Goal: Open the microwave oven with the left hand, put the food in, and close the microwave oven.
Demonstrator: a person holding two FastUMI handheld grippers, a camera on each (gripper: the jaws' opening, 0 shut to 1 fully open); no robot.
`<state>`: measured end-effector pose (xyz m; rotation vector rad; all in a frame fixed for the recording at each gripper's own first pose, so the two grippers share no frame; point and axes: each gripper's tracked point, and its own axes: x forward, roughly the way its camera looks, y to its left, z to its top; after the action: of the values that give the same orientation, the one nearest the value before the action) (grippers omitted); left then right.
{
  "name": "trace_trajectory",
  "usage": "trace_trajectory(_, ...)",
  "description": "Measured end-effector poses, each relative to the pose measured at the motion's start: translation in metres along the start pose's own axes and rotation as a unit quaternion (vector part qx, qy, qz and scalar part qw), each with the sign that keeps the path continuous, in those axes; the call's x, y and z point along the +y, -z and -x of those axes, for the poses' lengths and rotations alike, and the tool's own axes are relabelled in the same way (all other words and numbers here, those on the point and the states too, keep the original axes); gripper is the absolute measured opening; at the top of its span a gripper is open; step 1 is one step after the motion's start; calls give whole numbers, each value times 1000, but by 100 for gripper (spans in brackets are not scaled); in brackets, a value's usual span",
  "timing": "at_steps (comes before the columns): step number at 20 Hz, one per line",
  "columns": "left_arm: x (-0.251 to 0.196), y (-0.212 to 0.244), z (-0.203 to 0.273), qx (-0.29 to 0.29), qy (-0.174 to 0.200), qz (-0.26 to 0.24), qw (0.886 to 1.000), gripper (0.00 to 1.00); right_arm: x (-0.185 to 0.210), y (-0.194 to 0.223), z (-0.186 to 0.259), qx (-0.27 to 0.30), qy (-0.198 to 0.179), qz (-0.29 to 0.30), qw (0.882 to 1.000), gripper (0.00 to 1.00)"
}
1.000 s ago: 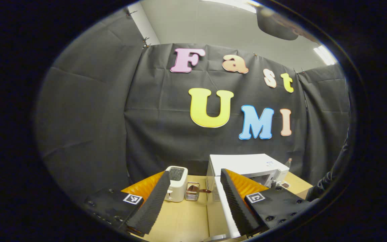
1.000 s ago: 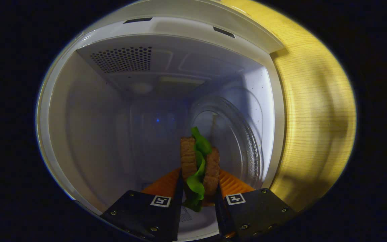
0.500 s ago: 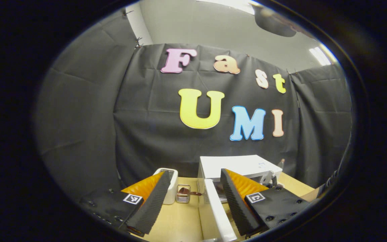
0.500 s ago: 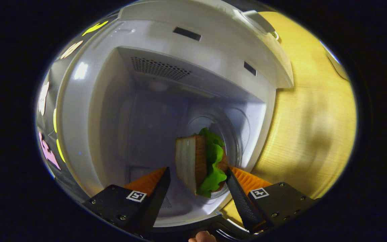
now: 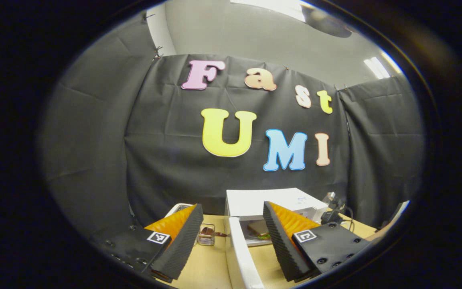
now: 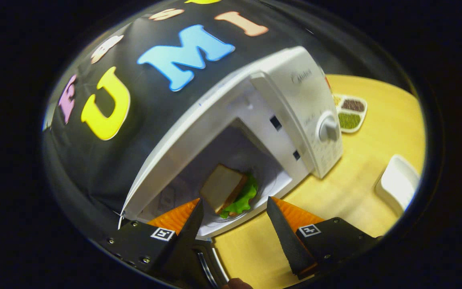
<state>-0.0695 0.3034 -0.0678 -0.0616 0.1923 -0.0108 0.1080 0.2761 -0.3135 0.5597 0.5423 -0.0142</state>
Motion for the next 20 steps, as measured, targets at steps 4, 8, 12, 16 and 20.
trace_trajectory(4,-22,6,-6,6,16,-9,1000,96,3,-53,58,-67,-21,98,993,96)
trace_trajectory(8,-45,10,-11,6,29,-14,999,97,3,-101,112,-128,-30,175,976,96)
trace_trajectory(12,-71,6,-16,2,39,-22,999,96,5,-144,165,-178,-32,229,957,95)
trace_trajectory(16,-88,2,-19,-9,36,-28,999,97,2,-174,208,-209,-26,267,940,95)
trace_trajectory(20,-94,2,-20,-9,27,-28,999,97,9,-192,252,-240,-29,294,925,96)
